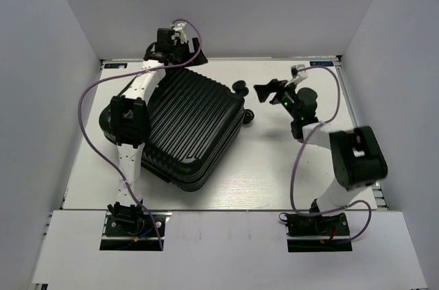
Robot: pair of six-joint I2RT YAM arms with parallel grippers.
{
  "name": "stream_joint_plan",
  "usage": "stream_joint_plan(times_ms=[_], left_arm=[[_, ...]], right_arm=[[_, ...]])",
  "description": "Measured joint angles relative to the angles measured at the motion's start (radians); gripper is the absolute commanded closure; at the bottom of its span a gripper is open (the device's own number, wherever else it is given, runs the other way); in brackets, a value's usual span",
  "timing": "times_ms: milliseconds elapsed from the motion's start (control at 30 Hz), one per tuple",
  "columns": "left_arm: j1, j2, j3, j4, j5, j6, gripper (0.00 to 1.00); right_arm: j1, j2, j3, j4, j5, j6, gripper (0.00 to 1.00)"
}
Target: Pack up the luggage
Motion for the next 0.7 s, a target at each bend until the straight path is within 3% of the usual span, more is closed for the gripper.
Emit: stream_joint_plan(times_ms=[233,400,567,700], left_arm=[[0.053,-0.130,0.065,-0.188,-0.223,0.033,0.00],[0.077,-0.451,-0.014,-0.361,-0.430,0.063,0.00],[0.080,-0.851,-0.217,-0.479,-0.658,0.070,0.00],[0.081,-1.068,-0.421,-0.579,-0.773,0.063,0.00]], right_arm=[[-0.028,-0.272,0.212,-0.742,0.430,-0.113,0.10],[-0.047,-0.406,0.278,-1.118,0.598,-0.186,0.10],[-0.050,-0.478,0.278,-1.298,0.643,-0.205,0.10],[-0.050,-0.522,0.272,-1.356,0.632,-0.205,0.10]])
